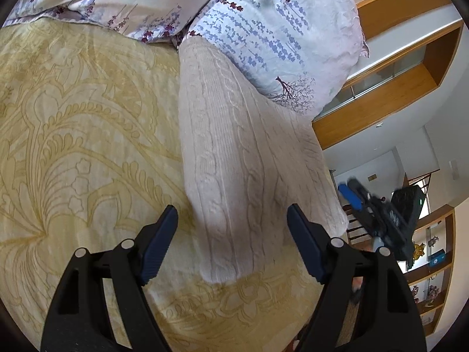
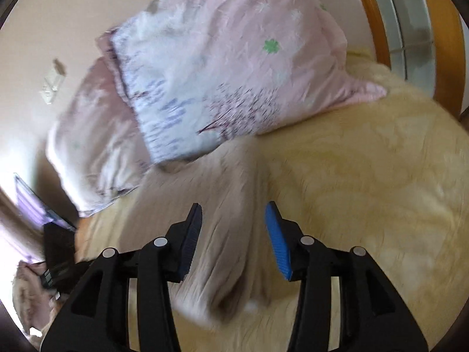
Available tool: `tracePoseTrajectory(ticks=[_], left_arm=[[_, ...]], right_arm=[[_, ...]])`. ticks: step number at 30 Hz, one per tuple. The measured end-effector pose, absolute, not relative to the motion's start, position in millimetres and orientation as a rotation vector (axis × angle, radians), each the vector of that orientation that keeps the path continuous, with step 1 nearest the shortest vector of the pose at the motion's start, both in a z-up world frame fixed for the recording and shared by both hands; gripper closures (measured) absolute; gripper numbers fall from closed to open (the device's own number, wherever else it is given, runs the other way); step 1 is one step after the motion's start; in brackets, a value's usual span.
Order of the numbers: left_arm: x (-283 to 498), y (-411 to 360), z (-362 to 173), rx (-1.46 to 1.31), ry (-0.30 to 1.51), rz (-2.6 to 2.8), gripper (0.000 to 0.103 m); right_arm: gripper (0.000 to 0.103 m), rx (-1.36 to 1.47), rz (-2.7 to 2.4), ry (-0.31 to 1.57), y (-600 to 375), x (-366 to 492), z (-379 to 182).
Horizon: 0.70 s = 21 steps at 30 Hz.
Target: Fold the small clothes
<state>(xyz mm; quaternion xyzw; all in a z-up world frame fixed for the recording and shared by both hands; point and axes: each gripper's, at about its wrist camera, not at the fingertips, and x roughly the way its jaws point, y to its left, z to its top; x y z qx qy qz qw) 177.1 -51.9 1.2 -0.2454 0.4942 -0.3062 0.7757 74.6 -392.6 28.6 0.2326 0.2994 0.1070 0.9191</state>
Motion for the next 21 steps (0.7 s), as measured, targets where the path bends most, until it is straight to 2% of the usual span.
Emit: tracePoseTrajectory(ticks=[5,7,9,10,11,13,17,21], left_arm=[[172,-54,-5,-0.546,1.099,-0.662,0.038],[171,-55,-8,-0.552,1.108,-0.664,0.048],[170,-56,-10,-0.56,1.119,-0.671,0.058],[170,-57,-11,-0.562,1.121,-0.674,0.064],[169,-58,-11,-0.556,1.119,-0.669,0.066],[169,-58,-10,-0.548,1.111,-0.67,0.079],[160,-54,-3,-0.574,1.079,-0.705,0.086],[149,-56,-6,-0.578,1.088,-0.742,0.087]], right_arm=[[0.056,0.461,0.266,0.649,-376,60,16],[0.057,0.45,0.269,0.661,-370,60,10],[0.066,0.437,0.26,0.67,-368,62,4],[0.084,0.434,0.256,0.676,-368,63,3],[0.09,0.436,0.252,0.677,-369,63,2],[0.092,0.437,0.238,0.626,-372,56,8],[0.093,0.429,0.194,0.539,-381,37,22],[0.093,0.415,0.137,0.623,-387,45,-1]])
